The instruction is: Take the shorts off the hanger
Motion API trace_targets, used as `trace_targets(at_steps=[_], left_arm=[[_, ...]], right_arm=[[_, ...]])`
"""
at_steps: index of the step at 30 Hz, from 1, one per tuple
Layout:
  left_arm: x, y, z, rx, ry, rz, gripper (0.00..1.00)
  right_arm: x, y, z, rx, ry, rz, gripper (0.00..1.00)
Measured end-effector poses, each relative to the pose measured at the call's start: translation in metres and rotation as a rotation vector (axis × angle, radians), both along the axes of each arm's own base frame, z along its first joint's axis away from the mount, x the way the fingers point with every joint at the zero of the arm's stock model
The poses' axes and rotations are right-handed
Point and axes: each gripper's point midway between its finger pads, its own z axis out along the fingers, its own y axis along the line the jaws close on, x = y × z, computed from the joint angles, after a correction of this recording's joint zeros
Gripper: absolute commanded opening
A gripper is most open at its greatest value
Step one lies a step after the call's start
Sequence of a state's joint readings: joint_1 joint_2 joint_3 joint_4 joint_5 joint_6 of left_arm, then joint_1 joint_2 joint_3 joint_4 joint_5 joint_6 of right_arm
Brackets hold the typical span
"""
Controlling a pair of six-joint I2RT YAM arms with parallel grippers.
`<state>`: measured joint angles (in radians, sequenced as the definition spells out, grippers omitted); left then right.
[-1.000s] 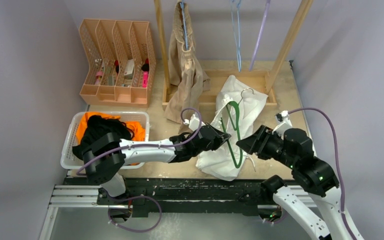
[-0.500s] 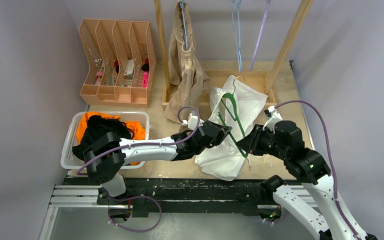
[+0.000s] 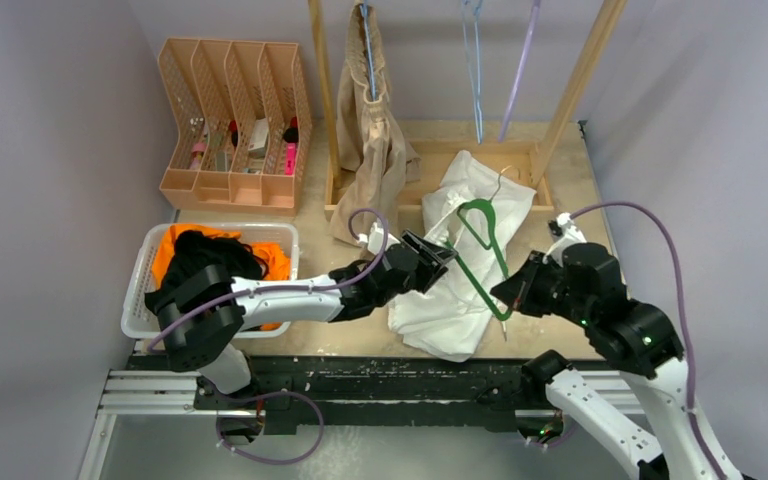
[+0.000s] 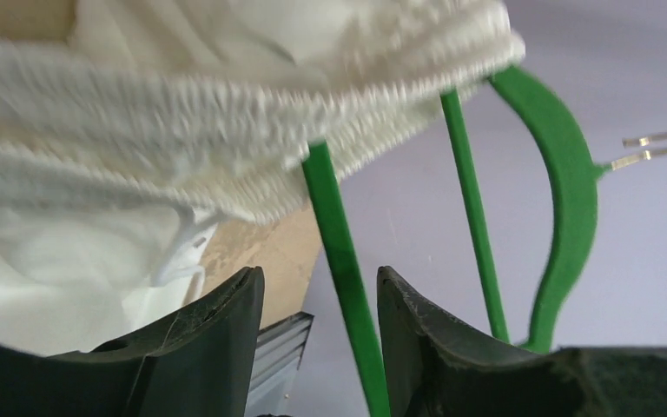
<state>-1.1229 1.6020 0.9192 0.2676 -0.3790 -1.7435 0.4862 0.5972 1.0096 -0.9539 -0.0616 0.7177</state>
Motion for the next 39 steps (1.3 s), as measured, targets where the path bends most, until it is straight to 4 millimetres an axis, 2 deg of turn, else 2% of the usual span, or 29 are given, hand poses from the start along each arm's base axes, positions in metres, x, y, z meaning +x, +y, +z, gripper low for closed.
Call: trace_targets(at_steps=[5,7,10,14,19,21,26,31,33,35,39], left_arm=[[0.022,0.025,0.004,0.065,-0.041,0.011,0.49],[0.025,0.031,0.006,0.085,-0.058,0.010,0.51],[0.024,0.033,0.002,0.122,-0.074,-0.018,0.50],[0.026,0.033,-0.014,0.164,-0.058,-0.067,0.44],[0.039,0.046,-0.029,0.209,-0.032,-0.041,0.25],[0.043,0.052,-0.033,0.221,-0.030,-0.031,0.23],[0.044,0.070,-0.056,0.292,0.001,-0.017,0.24],[0.042,0.076,-0.065,0.332,0.007,-0.027,0.44],[0.040,0.076,-0.064,0.346,-0.006,-0.040,0.52],[0.034,0.077,-0.056,0.362,-0.032,-0.062,0.59],[0.012,0.073,-0.015,0.354,-0.149,-0.132,0.61]], right_arm=[[-0.019,-0.014,0.040,0.025,-0.051,-0.026,0.00],[-0.028,-0.017,0.051,0.036,-0.068,-0.018,0.00],[-0.035,-0.015,0.051,0.036,-0.056,0.015,0.00],[-0.044,-0.013,0.049,0.035,-0.023,0.052,0.00],[-0.051,-0.015,0.066,0.058,-0.061,0.061,0.00],[-0.053,-0.016,0.070,0.064,-0.074,0.061,0.00],[-0.058,-0.019,0.085,0.079,-0.105,0.067,0.00],[-0.066,-0.018,0.105,0.110,-0.155,0.100,0.00],[-0.065,-0.016,0.101,0.109,-0.145,0.106,0.00],[-0.057,-0.015,0.082,0.083,-0.104,0.086,0.00],[-0.043,-0.016,0.031,-0.008,0.025,0.042,0.00]])
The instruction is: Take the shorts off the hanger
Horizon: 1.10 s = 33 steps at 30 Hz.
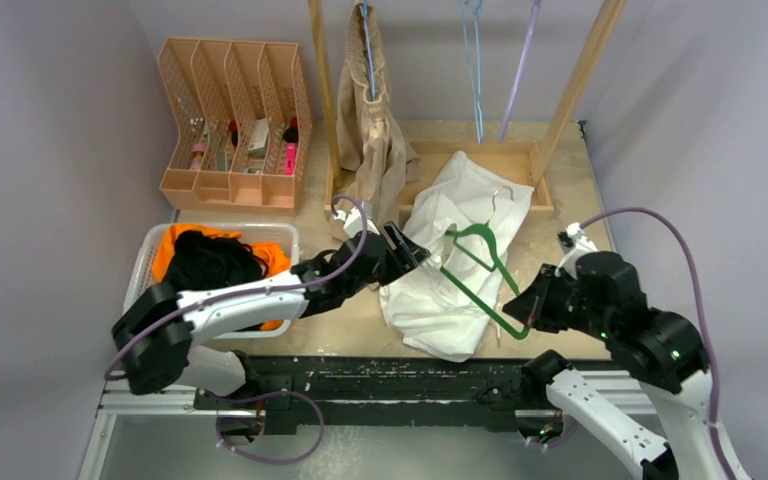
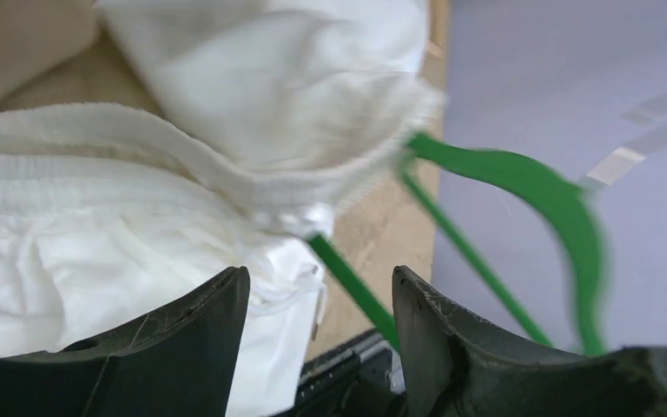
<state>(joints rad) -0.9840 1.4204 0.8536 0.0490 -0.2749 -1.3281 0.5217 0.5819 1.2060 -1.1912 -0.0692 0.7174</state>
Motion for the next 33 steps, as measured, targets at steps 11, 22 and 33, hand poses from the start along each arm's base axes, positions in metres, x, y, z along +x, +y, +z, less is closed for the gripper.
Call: trace_targets(at_steps=[11,22,33], left_arm=[[-0.001,-0.032,0.032,0.245,-0.169,-0.212,0.64],[0.023,-0.024,-0.002,0.705,-0.177,-0.273,0.26],[0.041,0.014,-0.009,0.859,-0.159,-0.196,0.00]], right_arm=[[0.005,-0.001,-0.002,-0.038,-0.002,0.011,0.00],[-0.011,0.003,0.024,0.038,-0.078,0.074,0.00],[-0.026,-0.002,0.031,0.071,-0.124,0.096,0.00]])
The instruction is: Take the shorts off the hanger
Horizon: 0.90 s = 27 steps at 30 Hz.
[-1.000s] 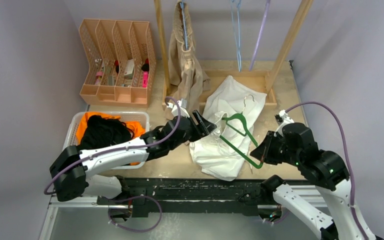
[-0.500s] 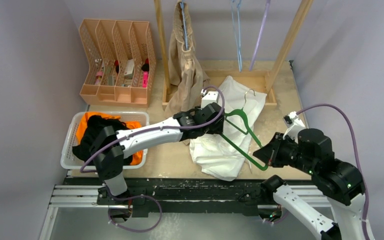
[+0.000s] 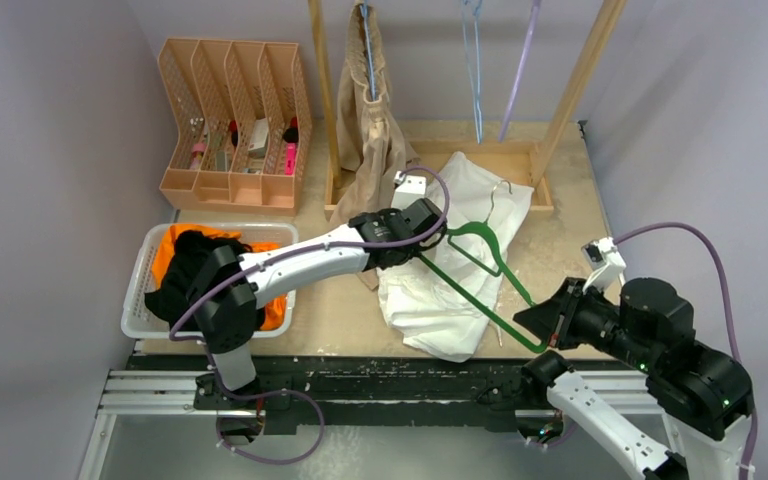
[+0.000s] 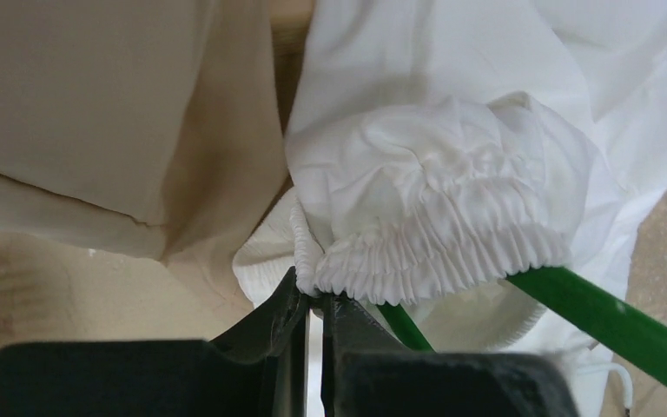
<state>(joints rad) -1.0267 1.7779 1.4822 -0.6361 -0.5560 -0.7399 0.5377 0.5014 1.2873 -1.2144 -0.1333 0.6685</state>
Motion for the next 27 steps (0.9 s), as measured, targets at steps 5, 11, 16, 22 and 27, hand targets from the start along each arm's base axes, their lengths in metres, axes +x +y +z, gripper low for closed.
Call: trace_targets(at_steps=[5,11,16,22,27], left_arm=[[0.017,0.023,0.009,-0.003,-0.009,0.064,0.00],[0.020,0.034,0.008,-0.017,0.003,0.088,0.00],[0.011,0.039,0.000,-0.017,0.032,0.086,0.24],[-0.008,0.050,0.013,-0.092,0.046,0.067,0.49],[-0.031,0.062,0.053,-0.262,0.011,0.041,0.53]], right_arm=[[-0.008,0.000,0.009,0.029,-0.031,0.031,0.00],[-0.023,-0.005,0.034,0.095,-0.127,0.059,0.00],[-0.027,-0.008,0.035,0.103,-0.135,0.064,0.00],[-0.017,-0.013,0.035,0.084,-0.139,0.009,0.00],[0.002,-0.010,0.010,-0.001,-0.064,-0.025,0.00]])
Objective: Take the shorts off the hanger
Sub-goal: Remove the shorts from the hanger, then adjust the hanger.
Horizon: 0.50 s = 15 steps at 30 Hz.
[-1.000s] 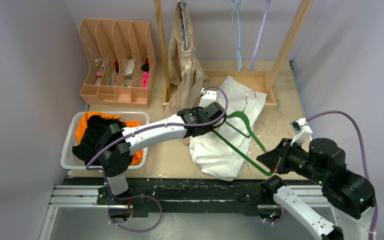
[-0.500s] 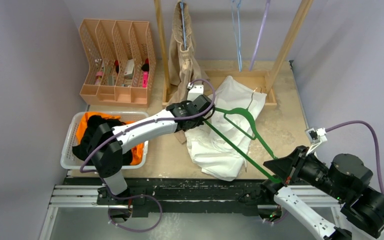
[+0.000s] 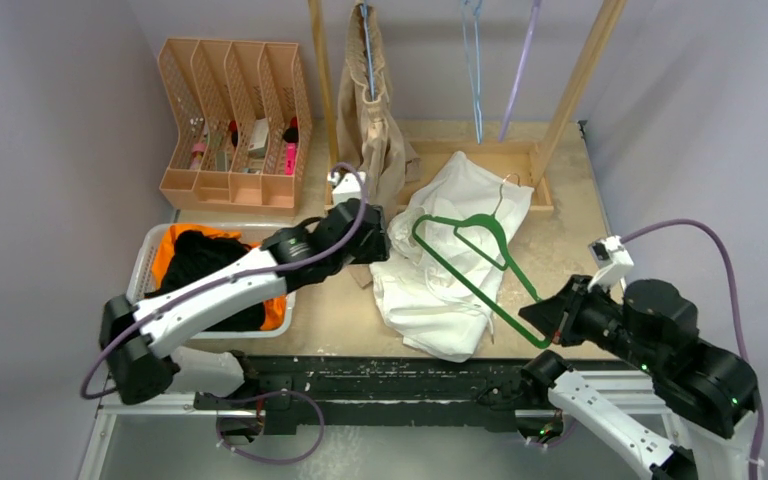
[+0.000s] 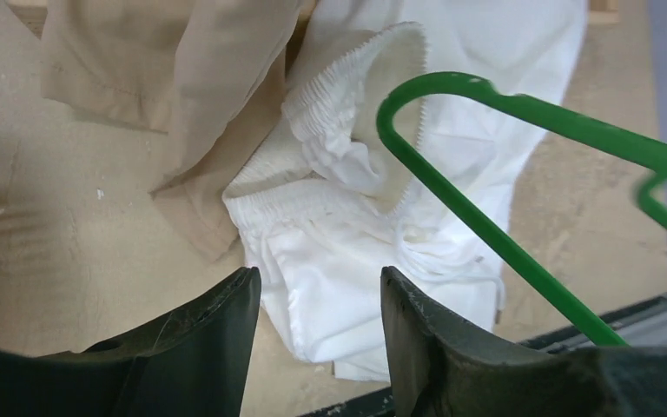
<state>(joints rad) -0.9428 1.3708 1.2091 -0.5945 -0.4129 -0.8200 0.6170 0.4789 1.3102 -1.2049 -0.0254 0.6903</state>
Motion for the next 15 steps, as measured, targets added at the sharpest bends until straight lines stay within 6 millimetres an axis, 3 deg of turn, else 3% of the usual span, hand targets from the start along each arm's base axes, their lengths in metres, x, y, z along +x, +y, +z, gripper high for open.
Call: trace_targets(at_steps=[5,8,12,15], left_arm=[[-0.023,0.006,0.045,-0.199,-0.038,-0.034,0.55],[-0.030,-0.009,0.070,-0.305,-0.040,-0.091,0.59],[-0.026,-0.058,0.122,-0.406,-0.054,-0.187,0.62],[-0.020,-0.114,0.184,-0.459,-0.125,-0.269,0.66]], right_arm=[[0.012,-0.001,-0.012,-0.065,0.031,-0.022,0.00],[0.012,-0.002,-0.013,-0.075,0.023,-0.022,0.00],[0.014,-0.001,-0.019,-0.094,0.028,-0.015,0.00],[0.014,0.000,-0.023,-0.102,0.037,-0.003,0.00]])
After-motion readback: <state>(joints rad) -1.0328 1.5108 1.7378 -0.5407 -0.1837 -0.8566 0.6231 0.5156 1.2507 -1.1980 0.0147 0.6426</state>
